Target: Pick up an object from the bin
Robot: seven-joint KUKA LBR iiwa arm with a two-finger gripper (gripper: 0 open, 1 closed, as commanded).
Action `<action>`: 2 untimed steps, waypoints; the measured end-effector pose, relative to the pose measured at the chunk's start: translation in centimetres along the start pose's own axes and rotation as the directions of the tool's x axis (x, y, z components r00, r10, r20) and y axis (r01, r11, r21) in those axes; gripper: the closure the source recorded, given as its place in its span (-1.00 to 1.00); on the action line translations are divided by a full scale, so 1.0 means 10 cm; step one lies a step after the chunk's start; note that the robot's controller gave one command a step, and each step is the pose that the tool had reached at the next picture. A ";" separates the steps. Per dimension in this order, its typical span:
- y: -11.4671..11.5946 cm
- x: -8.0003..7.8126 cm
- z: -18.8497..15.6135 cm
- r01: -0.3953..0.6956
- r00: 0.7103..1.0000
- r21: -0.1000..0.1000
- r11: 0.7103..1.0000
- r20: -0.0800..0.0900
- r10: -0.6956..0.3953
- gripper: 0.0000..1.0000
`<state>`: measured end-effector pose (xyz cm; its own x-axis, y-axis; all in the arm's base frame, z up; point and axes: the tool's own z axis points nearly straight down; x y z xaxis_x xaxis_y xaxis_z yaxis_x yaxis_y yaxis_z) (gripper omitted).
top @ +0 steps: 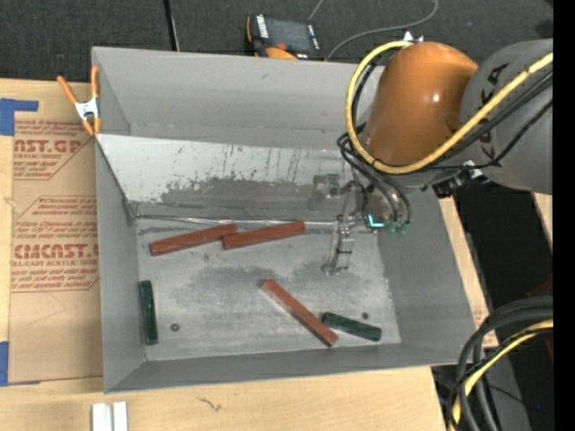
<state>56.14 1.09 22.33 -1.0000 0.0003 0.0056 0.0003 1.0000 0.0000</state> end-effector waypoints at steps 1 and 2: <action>-0.40 0.76 1.57 -0.019 1.000 0.000 1.000 0.005 0.019 -1.00; -0.09 0.79 1.23 -0.071 0.997 -0.003 0.998 0.007 0.071 -1.00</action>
Offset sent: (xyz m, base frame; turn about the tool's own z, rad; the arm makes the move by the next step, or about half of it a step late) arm -0.0759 -0.0400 -0.1533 0.0165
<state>48.14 0.20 10.07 -0.9975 0.0709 -0.0016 0.0709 0.9975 0.0022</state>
